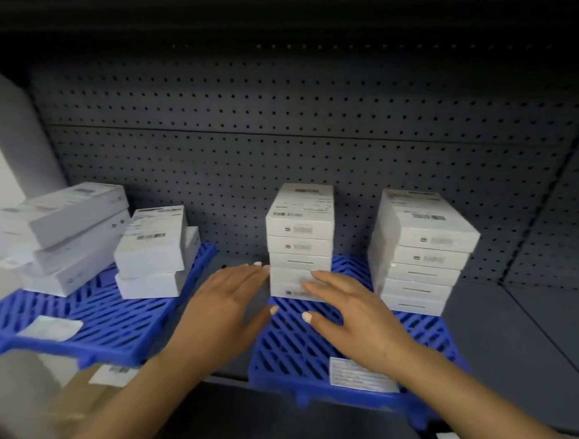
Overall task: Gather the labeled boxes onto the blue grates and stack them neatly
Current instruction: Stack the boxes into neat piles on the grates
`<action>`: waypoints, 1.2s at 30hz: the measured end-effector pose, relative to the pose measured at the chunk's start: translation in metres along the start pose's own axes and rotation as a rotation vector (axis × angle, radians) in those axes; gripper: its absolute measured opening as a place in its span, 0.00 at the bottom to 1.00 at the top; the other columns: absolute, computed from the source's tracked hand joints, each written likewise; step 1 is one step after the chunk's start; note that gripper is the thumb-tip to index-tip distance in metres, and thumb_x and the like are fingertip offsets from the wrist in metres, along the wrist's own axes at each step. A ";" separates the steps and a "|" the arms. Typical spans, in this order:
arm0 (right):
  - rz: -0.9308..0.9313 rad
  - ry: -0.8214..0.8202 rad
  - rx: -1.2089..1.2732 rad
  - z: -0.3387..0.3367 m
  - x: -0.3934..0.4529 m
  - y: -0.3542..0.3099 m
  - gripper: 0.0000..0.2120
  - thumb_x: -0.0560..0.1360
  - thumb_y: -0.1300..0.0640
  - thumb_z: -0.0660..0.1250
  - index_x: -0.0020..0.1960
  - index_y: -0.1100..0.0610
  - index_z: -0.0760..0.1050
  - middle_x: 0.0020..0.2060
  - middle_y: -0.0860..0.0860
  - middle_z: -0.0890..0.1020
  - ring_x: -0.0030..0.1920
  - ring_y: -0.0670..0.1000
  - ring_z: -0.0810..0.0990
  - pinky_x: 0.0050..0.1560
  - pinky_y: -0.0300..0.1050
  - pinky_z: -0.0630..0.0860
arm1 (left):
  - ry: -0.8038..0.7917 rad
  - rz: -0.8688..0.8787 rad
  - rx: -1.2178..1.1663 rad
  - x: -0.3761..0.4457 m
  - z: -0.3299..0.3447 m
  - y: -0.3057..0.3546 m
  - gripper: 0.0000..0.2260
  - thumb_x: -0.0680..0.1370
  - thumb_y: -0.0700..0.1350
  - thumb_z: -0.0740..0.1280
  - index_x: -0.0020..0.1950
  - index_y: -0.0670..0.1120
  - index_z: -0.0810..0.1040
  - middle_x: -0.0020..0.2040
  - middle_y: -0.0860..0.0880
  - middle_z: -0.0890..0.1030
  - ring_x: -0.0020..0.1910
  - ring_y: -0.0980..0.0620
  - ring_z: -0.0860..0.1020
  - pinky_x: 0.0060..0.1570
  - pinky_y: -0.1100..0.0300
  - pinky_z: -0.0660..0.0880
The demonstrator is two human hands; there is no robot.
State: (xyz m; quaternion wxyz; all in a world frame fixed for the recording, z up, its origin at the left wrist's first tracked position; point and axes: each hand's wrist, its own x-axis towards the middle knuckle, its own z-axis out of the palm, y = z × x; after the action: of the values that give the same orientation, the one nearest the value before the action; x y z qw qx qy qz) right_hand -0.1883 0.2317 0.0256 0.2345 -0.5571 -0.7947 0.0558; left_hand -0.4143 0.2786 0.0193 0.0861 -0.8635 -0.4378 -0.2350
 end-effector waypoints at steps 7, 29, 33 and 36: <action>-0.049 -0.007 0.045 0.041 0.063 -0.075 0.25 0.77 0.39 0.60 0.73 0.42 0.62 0.72 0.37 0.59 0.72 0.37 0.54 0.64 0.24 0.46 | 0.095 0.076 -0.033 -0.023 -0.013 -0.089 0.27 0.76 0.60 0.60 0.69 0.44 0.72 0.66 0.47 0.75 0.63 0.49 0.72 0.64 0.53 0.69; 0.128 -0.045 -0.051 0.135 0.181 -0.153 0.39 0.75 0.46 0.66 0.77 0.46 0.45 0.77 0.43 0.43 0.74 0.49 0.57 0.69 0.42 0.60 | -0.148 -0.120 -0.299 -0.036 0.005 -0.250 0.36 0.76 0.49 0.68 0.72 0.67 0.47 0.77 0.56 0.36 0.44 0.52 0.77 0.40 0.63 0.74; 0.169 -0.005 -0.039 0.143 0.182 -0.152 0.40 0.75 0.48 0.68 0.76 0.46 0.46 0.77 0.43 0.43 0.71 0.52 0.62 0.67 0.44 0.64 | -0.196 -0.127 -0.353 -0.028 0.004 -0.252 0.34 0.77 0.43 0.67 0.70 0.68 0.49 0.76 0.55 0.33 0.32 0.55 0.74 0.33 0.65 0.71; 0.191 0.006 -0.049 0.144 0.182 -0.155 0.38 0.74 0.49 0.68 0.76 0.47 0.49 0.77 0.43 0.46 0.70 0.53 0.64 0.67 0.45 0.65 | -0.195 -0.108 -0.432 -0.026 0.002 -0.257 0.34 0.76 0.43 0.68 0.65 0.71 0.51 0.76 0.59 0.34 0.45 0.52 0.79 0.41 0.60 0.76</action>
State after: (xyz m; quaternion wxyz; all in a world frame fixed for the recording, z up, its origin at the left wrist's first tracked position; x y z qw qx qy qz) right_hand -0.4330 0.3648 0.0091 0.2170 -0.6361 -0.7383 0.0568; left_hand -0.6317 0.4159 -0.0095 -0.1557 -0.8559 -0.4291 -0.2431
